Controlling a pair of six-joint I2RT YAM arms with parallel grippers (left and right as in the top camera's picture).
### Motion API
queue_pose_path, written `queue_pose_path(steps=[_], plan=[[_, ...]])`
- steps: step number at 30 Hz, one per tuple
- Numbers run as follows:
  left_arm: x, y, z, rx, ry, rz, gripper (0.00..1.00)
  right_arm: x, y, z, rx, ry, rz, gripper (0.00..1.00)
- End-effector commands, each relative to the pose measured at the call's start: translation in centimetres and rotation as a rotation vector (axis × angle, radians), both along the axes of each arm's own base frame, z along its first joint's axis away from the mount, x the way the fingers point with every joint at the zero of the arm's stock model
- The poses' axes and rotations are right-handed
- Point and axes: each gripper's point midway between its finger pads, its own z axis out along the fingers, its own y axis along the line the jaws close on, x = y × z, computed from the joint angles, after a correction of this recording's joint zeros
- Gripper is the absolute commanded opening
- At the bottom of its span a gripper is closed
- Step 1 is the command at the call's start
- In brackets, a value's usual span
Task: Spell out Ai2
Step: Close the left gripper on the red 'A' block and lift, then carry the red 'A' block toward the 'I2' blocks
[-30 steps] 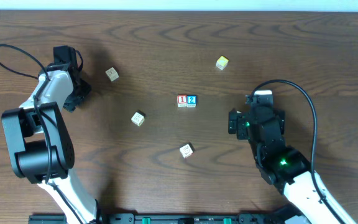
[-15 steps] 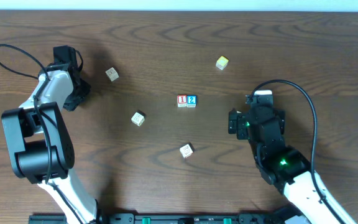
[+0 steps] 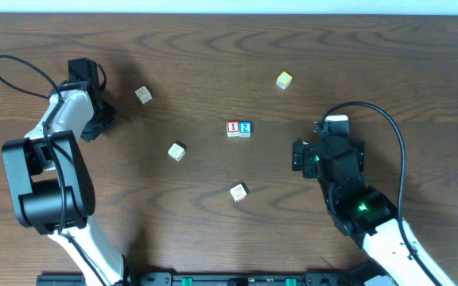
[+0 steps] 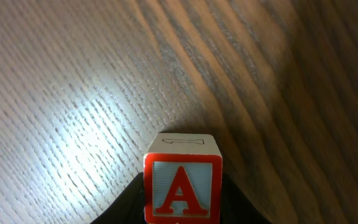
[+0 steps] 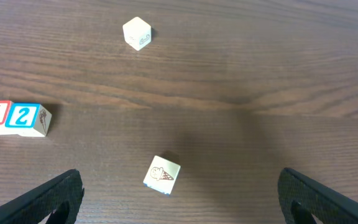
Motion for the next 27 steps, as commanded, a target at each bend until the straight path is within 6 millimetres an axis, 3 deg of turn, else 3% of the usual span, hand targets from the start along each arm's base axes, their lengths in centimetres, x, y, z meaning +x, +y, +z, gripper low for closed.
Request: queue_pose_path(steps=[1, 6, 11, 14, 18, 23, 27], plan=[[0.6, 0.4, 0.5, 0.017, -0.002, -0.042, 0.19, 0.2, -0.4, 0.3, -0.01, -0.009, -0.015, 0.99], [2.5, -0.2, 3.2, 0.04, -0.033, -0.13, 0.07, 0.2, -0.4, 0.3, -0.01, -0.01, -0.015, 0.99], [4.9, -2.5, 7.6, 0.059, -0.068, -0.231, 0.06, 0.2, -0.4, 0.3, -0.01, -0.009, -0.015, 0.99], [6.5, -6.0, 10.1, 0.066, -0.099, -0.323, 0.06, 0.2, -0.4, 0.3, -0.01, -0.009, -0.015, 0.99], [8.0, -14.0, 12.1, 0.084, -0.149, -0.543, 0.06, 0.2, -0.4, 0.3, -0.01, -0.009, -0.015, 0.99], [6.9, -22.5, 11.6, 0.056, -0.165, -0.683, 0.06, 0.2, -0.4, 0.3, -0.01, -0.009, -0.015, 1.0], [5.7, -25.6, 10.5, 0.035, -0.152, -0.73, 0.06, 0.2, -0.4, 0.3, -0.01, -0.009, -0.015, 0.99]])
